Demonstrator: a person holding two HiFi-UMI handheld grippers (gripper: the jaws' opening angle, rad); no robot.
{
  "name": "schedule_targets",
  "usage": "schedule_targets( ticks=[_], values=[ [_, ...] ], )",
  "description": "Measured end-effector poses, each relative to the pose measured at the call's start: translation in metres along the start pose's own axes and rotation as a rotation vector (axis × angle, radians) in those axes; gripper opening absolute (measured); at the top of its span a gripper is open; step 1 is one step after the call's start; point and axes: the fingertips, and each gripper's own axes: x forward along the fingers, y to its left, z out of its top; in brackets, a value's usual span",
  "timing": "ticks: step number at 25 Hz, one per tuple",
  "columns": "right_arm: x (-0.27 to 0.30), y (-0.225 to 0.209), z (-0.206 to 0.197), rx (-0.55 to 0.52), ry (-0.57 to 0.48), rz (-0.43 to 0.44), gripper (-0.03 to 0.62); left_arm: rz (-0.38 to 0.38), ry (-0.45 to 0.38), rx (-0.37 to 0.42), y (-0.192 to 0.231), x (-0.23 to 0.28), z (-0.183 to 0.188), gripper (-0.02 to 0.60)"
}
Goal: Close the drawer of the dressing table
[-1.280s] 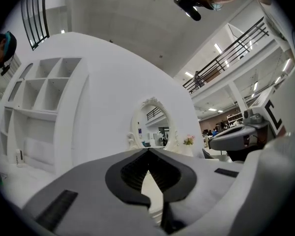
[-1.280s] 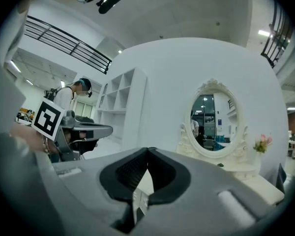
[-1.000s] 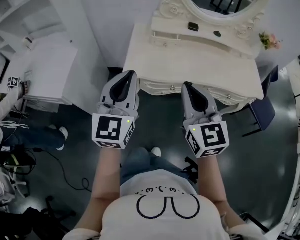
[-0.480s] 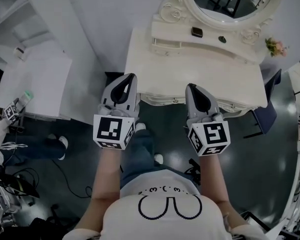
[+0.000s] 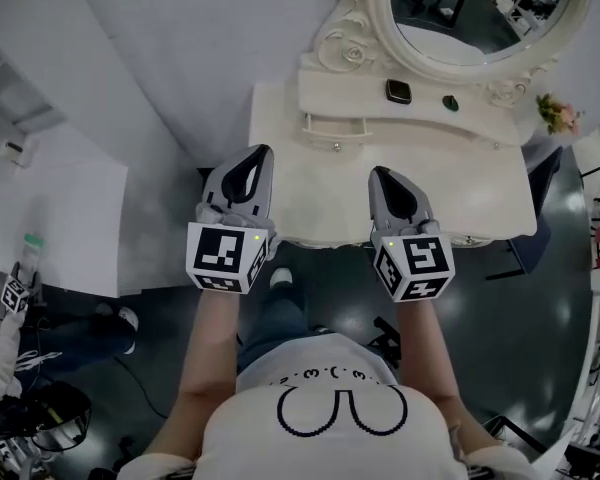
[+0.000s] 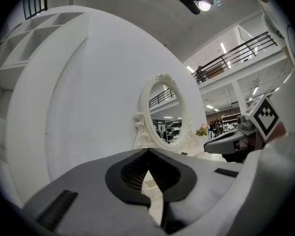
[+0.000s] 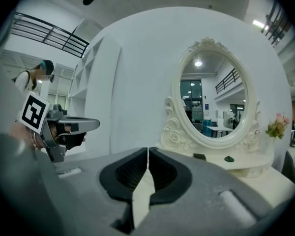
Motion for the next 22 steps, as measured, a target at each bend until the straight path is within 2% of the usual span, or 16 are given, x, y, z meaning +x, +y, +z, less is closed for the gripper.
schedule_targets(
  ticks=[3,6,14,22],
  values=[
    [0.030,-0.012,-0.002,0.008,0.028,-0.027,0.056,-0.017,0.006,-0.010,0.018,0.027,-0.004,-0.003],
    [0.054,-0.020,-0.011,0.044,0.066,-0.043,0.193,-0.043,0.022,-0.027,0.030,0.049,-0.014,-0.003],
    [0.110,-0.029,-0.050,0.092,0.178,-0.074,0.198,-0.083,0.075,-0.070,0.063,0.092,-0.043,-0.003],
    [0.137,-0.025,-0.109,0.152,0.323,-0.069,0.172,-0.090,0.168,-0.145,0.074,0.105,-0.091,-0.003]
  ],
)
